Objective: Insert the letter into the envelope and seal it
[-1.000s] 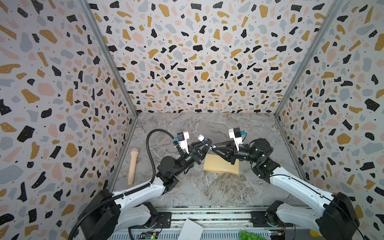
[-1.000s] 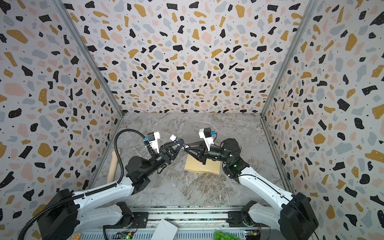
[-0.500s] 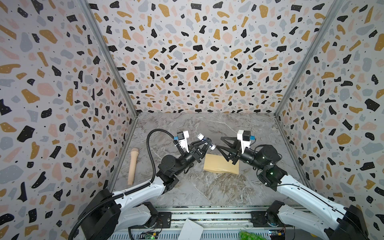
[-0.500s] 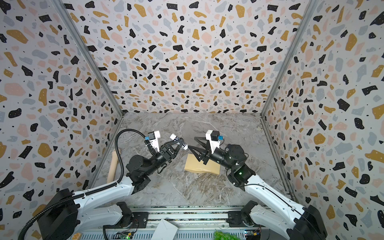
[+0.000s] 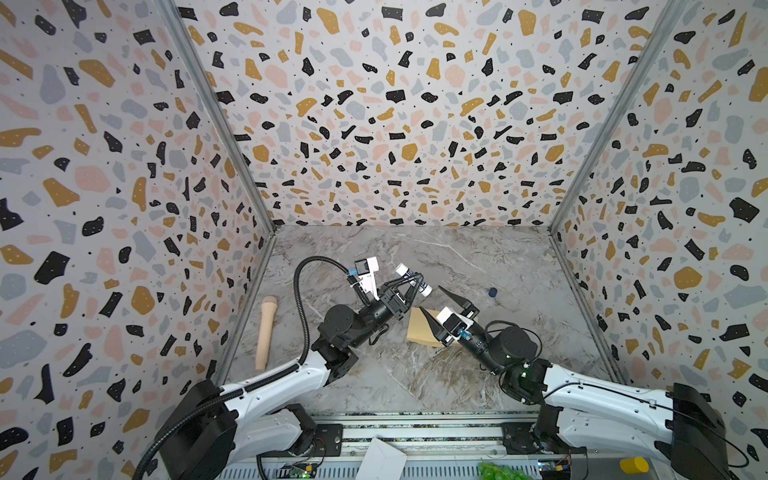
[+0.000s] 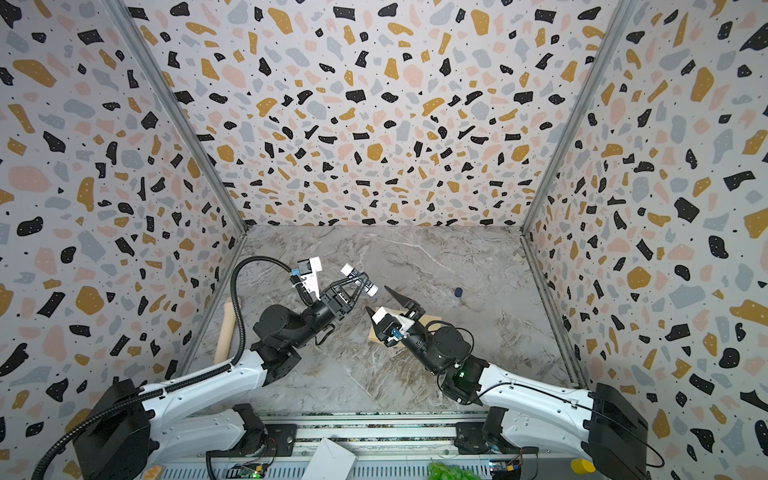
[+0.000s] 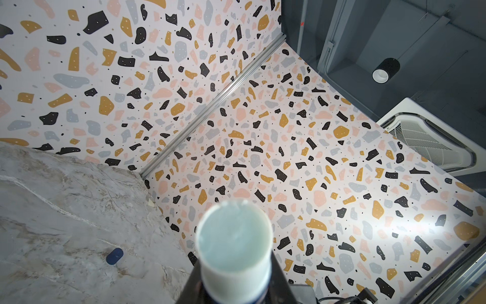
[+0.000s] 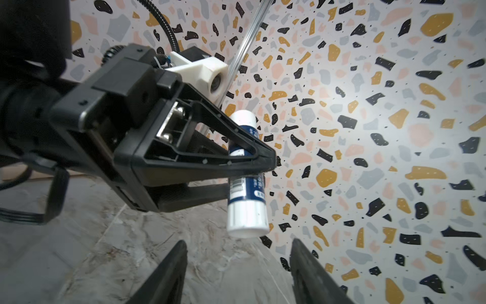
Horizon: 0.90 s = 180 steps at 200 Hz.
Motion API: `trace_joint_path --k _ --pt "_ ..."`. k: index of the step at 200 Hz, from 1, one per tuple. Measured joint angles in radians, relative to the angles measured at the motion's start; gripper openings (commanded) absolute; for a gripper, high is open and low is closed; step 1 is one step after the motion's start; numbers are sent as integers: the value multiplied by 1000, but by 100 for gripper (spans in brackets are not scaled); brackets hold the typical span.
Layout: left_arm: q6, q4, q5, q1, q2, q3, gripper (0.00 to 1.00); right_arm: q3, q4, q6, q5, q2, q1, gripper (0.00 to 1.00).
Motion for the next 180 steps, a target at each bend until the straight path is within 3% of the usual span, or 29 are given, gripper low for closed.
trace_joint_path --k 155,180 --pt "-19 -9 0 0 0 0 0 43 88 -59 41 90 19 33" --pt "-19 -13 0 0 0 0 0 48 87 -61 43 101 19 25"
